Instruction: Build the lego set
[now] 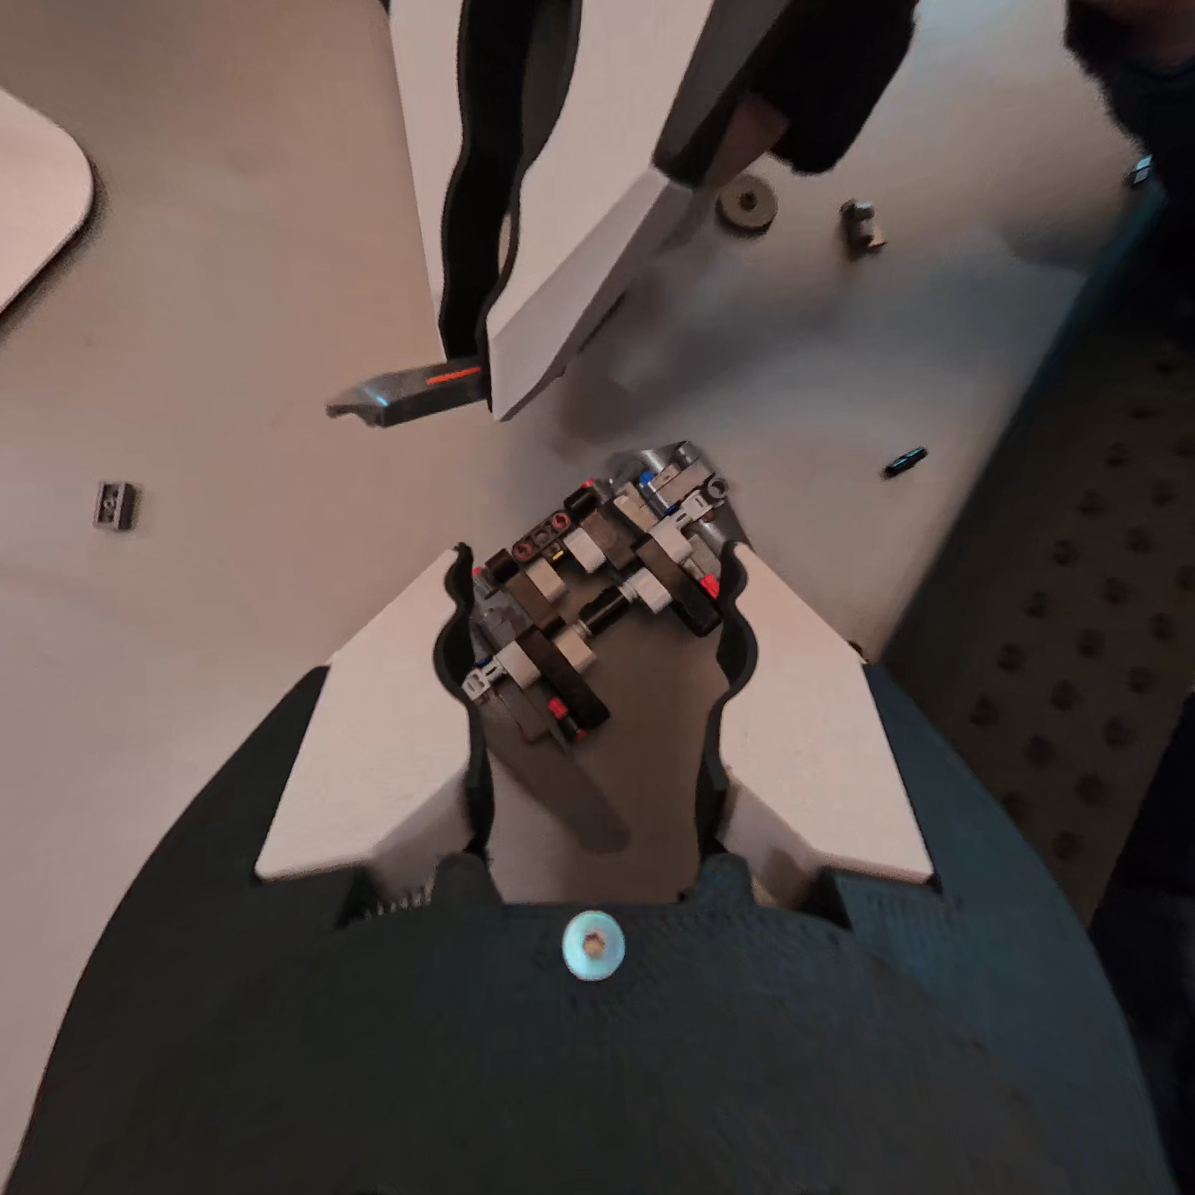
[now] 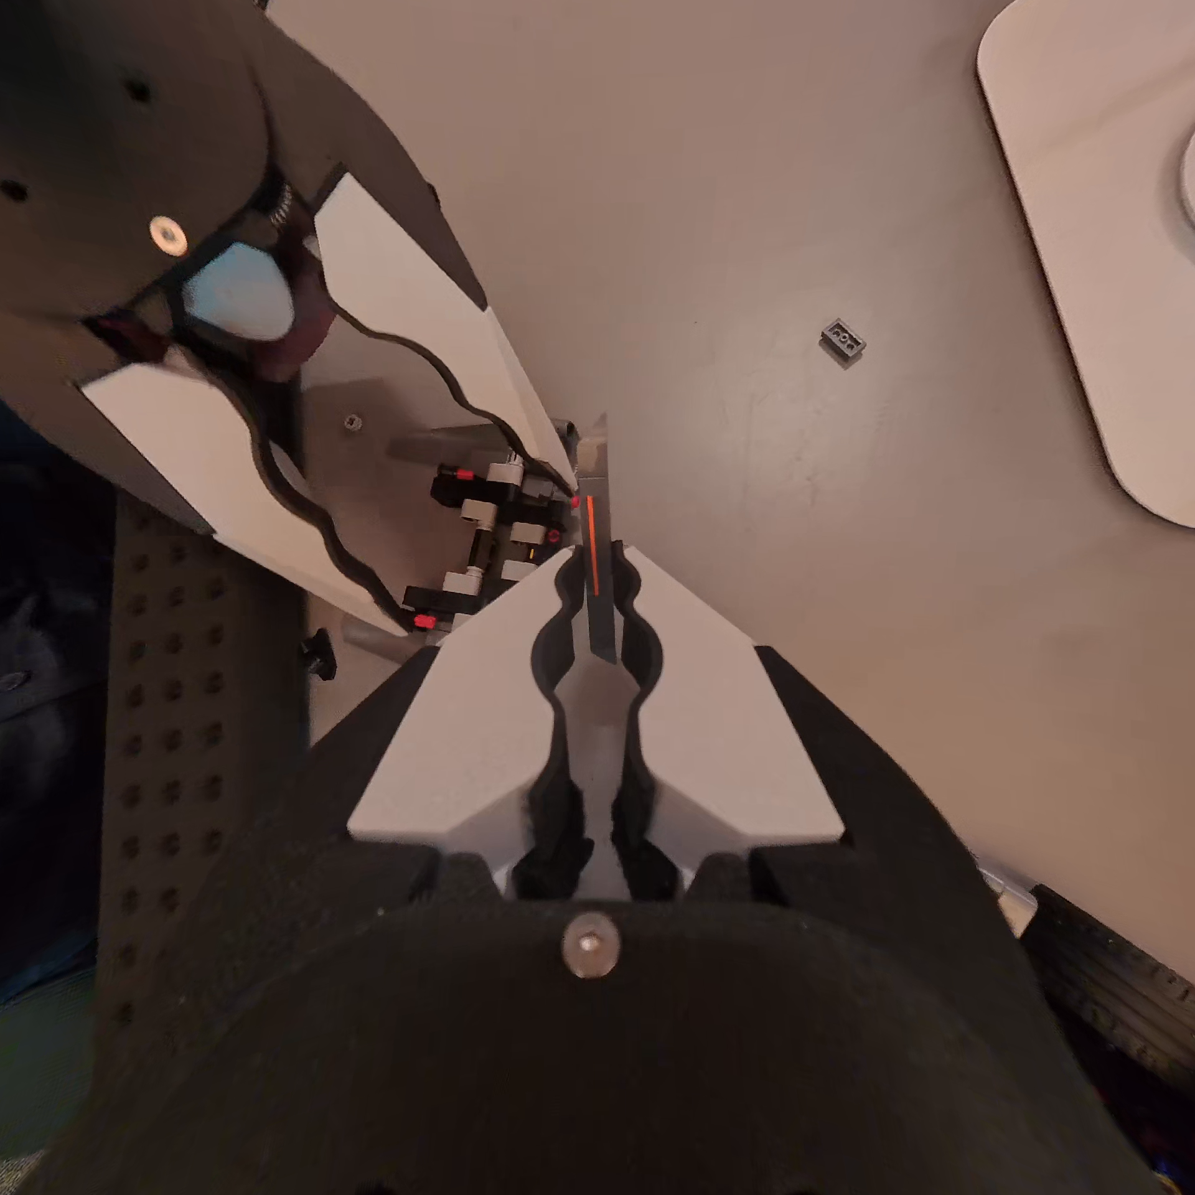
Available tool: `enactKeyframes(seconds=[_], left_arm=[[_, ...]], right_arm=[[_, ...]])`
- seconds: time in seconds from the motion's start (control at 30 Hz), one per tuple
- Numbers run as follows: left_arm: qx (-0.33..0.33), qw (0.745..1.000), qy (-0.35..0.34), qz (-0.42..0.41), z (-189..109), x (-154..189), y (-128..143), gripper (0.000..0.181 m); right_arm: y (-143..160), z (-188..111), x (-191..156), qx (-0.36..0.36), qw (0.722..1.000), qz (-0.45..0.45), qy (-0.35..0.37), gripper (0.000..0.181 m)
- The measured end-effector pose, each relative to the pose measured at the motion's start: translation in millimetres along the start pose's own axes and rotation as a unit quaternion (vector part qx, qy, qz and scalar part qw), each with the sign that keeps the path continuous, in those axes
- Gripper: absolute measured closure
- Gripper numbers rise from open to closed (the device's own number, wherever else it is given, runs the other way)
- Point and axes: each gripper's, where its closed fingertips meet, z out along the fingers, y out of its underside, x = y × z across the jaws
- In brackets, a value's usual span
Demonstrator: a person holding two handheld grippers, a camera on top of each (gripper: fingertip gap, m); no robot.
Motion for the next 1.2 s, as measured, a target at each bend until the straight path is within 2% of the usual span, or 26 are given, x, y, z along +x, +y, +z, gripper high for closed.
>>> enactKeyframes(seconds=[0.13, 0.3, 0.53, 0.67, 0.8, 0.9, 1.0, 1.2], left_arm=[[-0.026, 0.999, -0.034, -0.029, 15.2, -7.1, 8.6, 0.101], [-0.032, 0.998, -0.009, -0.053, 20.1, -3.9, 13.5, 0.104], [-0.038, 0.999, 0.002, -0.023, 20.2, -12.0, 11.7, 0.105], [-0.028, 0.999, -0.033, 0.012, 16.8, -22.8, 7.7, 0.105], [0.011, 0.993, -0.086, 0.077, 6.0, -27.6, -8.1, 0.104], [0.039, 0.978, -0.141, 0.148, -6.4, -27.8, -22.4, 0.105], [0.063, 0.952, -0.194, 0.228, -16.7, -25.2, -32.4, 0.105], [0.092, 0.914, -0.235, 0.316, -24.8, -13.9, -38.0, 0.105]], right_arm=[[-1.9, -1.5, -1.0, 0.006, 1.000, -0.001, -0.002, 0.176], [-5.1, -6.9, -1.2, 0.017, 1.000, -0.001, -0.001, 0.176], [-5.5, -9.9, -1.2, 0.024, 1.000, 0.000, 0.000, 0.176], [-5.8, -12.8, -0.6, 0.030, 0.999, 0.008, -0.004, 0.176], [-6.4, -17.4, -5.3, 0.038, 0.999, 0.021, -0.029, 0.176], [-7.9, -21.7, -9.0, 0.046, 0.997, 0.029, -0.045, 0.176], [-10.2, -27.7, -13.0, 0.056, 0.996, 0.035, -0.062, 0.175], [-16.9, -38.4, -29.1, 0.084, 0.986, 0.067, -0.129, 0.176]])
